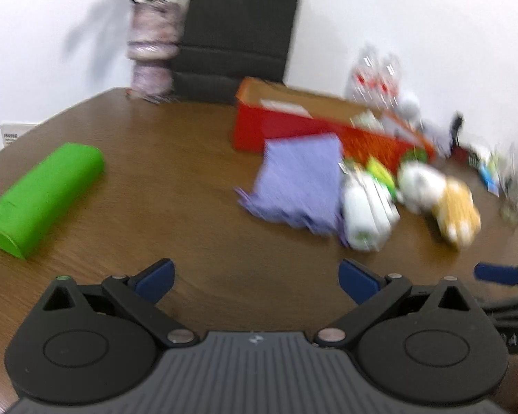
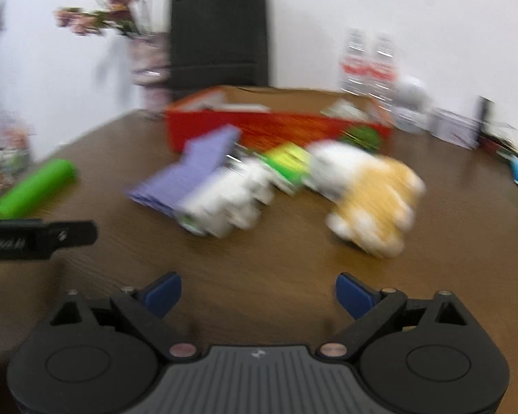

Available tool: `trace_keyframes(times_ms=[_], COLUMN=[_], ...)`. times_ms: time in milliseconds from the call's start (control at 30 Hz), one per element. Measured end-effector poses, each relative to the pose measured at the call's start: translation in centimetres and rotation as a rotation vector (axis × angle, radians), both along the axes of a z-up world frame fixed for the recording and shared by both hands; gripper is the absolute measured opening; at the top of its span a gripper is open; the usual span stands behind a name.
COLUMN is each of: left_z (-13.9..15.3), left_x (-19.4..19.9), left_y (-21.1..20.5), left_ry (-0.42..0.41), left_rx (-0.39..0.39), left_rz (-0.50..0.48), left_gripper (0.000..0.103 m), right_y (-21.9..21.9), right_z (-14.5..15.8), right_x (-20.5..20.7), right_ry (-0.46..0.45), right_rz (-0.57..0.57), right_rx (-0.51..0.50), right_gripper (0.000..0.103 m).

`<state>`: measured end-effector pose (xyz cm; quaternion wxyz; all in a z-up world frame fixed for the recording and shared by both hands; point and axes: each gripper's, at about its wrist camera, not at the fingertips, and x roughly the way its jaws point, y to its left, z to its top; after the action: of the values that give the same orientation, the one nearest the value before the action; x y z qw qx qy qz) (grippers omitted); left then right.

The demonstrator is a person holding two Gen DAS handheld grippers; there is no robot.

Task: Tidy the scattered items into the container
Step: 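Grasp the purple cloth bag with the left tool while the right tool grasps the white plastic device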

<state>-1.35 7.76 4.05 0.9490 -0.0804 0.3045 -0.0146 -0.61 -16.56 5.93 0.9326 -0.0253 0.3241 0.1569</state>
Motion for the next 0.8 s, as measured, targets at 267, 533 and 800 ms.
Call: trace_keyframes(times_ms=[267,533,800], left_z=[2.0,0.7,-1.6], left_x=[5.8,11.6,14.6], left_y=[2.9,-2.6,-8.9], left_ry=[-0.024,0.012,0.036], left_rx=[0.099,0.112,0.328], left_rz=[0.087,-0.159,-0.256], left_gripper=[0.103,0.103,0.092], right_y=[5.9,1.5,-0.9], right_z=[0.7,-0.5,-0.2], right_x=[8.6,8.0,6.1], right_ry=[-0.005,0.083,0.099], right_rz=[-0.066,-0.103,-0.116], right_rx=[-0.023,0.083,0.055], right_gripper=[0.084,0.052,0.055])
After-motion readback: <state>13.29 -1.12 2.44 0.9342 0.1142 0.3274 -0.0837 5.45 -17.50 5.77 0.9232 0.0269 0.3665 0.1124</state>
